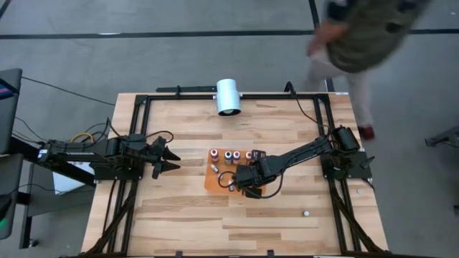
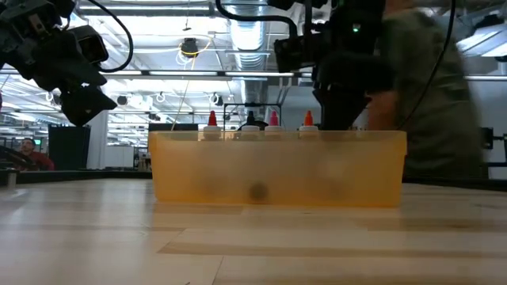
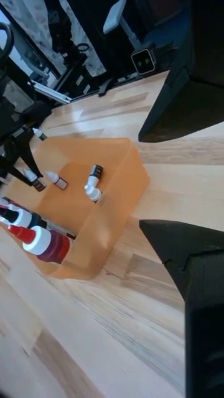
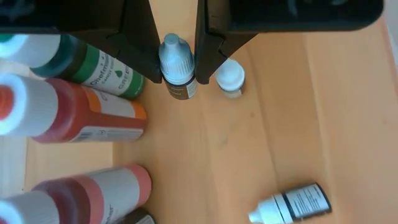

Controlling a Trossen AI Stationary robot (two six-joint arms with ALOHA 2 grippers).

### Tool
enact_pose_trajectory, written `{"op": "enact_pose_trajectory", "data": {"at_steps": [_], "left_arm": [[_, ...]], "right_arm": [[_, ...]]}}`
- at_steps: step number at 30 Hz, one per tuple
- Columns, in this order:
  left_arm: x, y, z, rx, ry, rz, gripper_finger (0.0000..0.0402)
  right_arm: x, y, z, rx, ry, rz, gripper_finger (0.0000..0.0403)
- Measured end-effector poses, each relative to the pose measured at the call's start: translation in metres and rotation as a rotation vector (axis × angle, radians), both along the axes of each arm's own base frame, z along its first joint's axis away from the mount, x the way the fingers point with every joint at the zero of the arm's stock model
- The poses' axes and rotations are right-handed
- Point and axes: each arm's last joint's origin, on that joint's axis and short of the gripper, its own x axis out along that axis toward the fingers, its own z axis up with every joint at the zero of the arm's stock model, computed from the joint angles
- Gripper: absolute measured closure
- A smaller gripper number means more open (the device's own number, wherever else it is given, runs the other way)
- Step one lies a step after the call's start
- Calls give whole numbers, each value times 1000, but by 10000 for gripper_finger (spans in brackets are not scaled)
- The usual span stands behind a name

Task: Pick & Place food coloring
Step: Put the small brown food coloring into the orange bin

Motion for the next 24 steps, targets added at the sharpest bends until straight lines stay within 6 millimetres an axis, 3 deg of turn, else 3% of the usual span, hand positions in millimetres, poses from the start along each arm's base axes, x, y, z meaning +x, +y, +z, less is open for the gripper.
{"op": "enact_pose_trajectory", "data": {"at_steps": [24], "left_arm": [[0,0,-1,13,7,-7,196]], "right_arm": [[-4,1,-1,46,48,-11,309]]}}
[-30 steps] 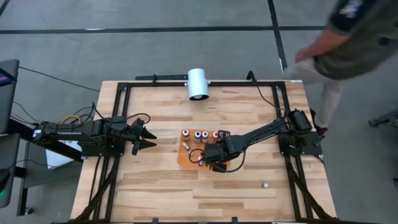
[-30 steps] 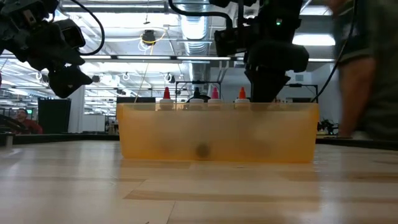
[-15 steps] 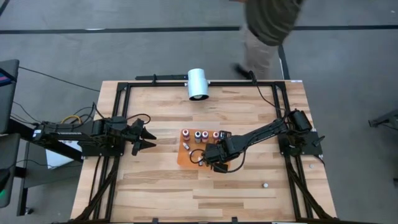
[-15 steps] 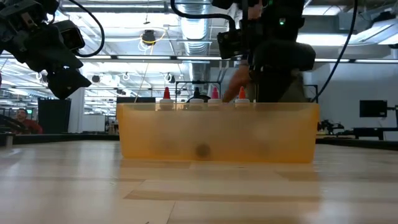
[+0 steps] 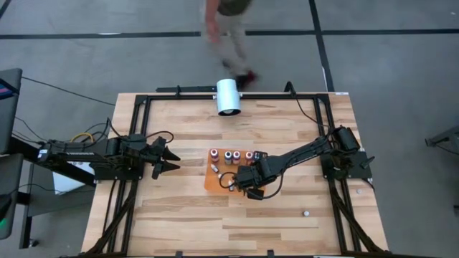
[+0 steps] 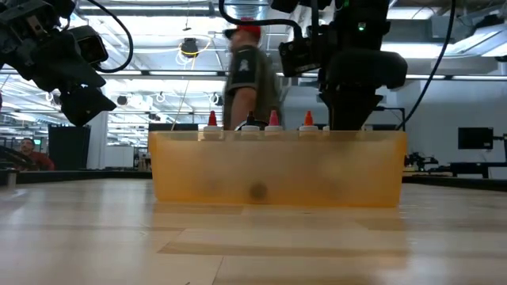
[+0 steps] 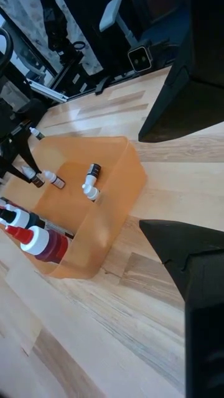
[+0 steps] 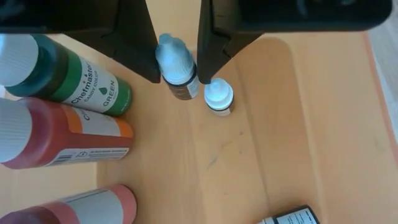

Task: Pick & Place food coloring
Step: Put the small brown food coloring into the orange bin, then put the small green food coloring into the orange bin

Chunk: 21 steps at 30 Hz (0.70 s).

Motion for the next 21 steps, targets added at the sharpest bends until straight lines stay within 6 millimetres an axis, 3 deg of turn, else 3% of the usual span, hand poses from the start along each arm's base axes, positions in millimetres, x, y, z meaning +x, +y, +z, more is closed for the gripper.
{"op": "enact_pose_trajectory", "data": {"at_steps": [14,21], "left_arm": [[0,0,0,0,1,-1,196],[0,0,0,0,1,-1,196]], "right_arm": [[0,1,0,4,-3,-20,272],[-5,0,0,-5,30,-78,276]]}}
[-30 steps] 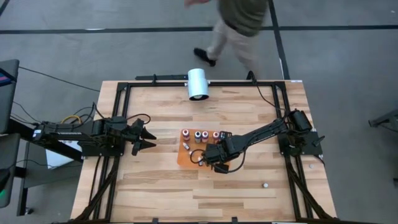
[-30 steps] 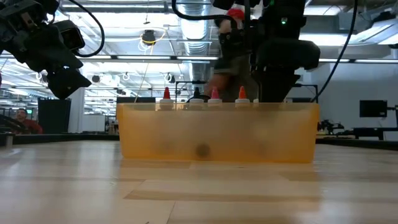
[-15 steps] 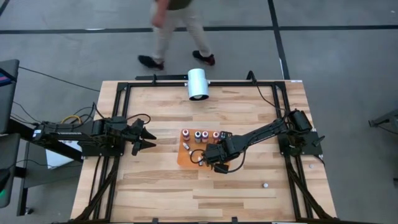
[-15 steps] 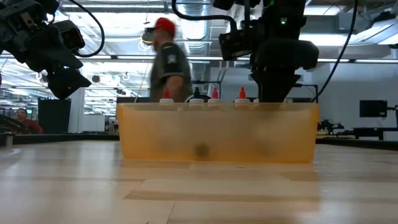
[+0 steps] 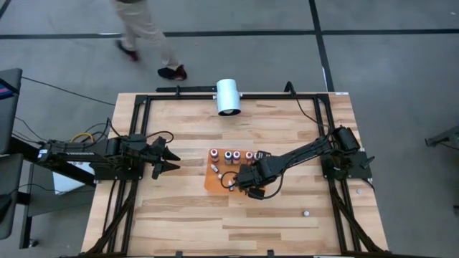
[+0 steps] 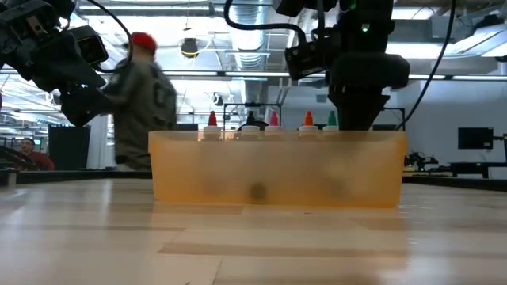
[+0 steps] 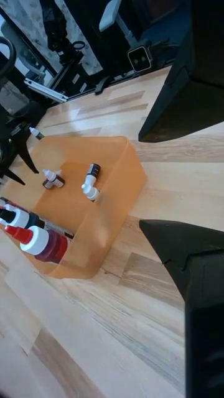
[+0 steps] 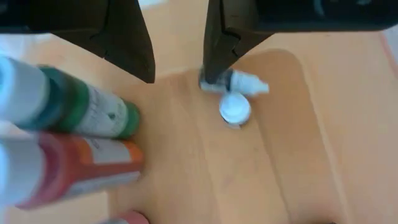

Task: Pick & Place food coloring
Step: Put the small green food coloring into the orange bin

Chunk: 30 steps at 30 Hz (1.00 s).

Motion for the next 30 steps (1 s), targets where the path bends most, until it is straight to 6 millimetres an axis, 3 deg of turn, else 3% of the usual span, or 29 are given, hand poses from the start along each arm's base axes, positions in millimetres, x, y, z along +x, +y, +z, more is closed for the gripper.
{"op": "enact_pose_trajectory", "data": {"at_steps": [8,17,30], "left_arm": [[0,0,-1,0,8,0,196],[0,0,-1,-1,13,0,196],[0,0,-1,-2,13,1,195]], "right_arm": [[-23,19,29,9,-22,-9,287],[-80,53,76,70,-60,-165,285],[-158,131,87,232,31,-400,284]]}}
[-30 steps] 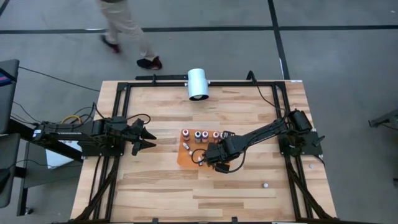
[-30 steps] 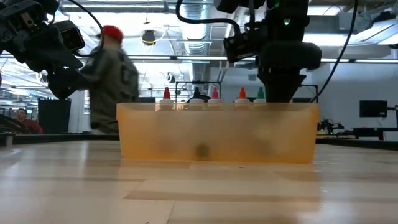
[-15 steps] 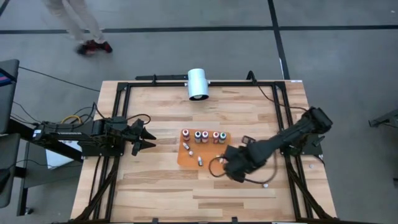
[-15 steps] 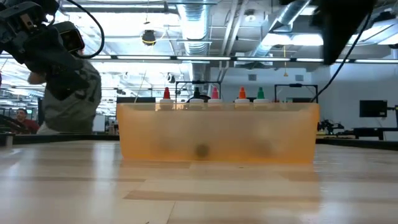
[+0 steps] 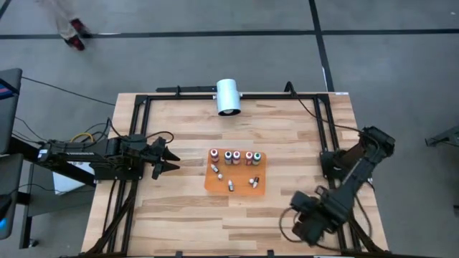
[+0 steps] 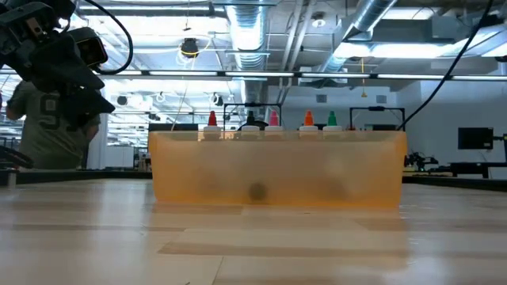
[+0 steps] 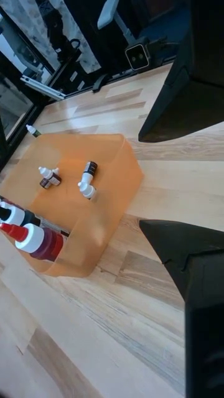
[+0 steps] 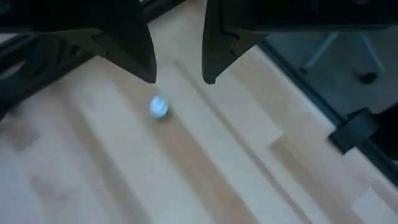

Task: Pick & Place food coloring
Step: Put the small green food coloring into the orange bin

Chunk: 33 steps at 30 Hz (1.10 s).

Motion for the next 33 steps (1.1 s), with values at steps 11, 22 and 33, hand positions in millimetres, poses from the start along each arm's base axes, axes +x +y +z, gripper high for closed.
{"op": "enact_pose_trajectory", "data": {"at_steps": [11,22,33], "left_arm": [[0,0,0,-1,0,0,195],[0,0,0,-3,-1,-8,195],[0,0,0,-5,-1,-15,196]], "right_arm": [[-35,31,-1,39,-28,-175,219],[-37,29,-14,-1,-43,-196,167],[-38,23,-41,-33,-28,-201,168]]}}
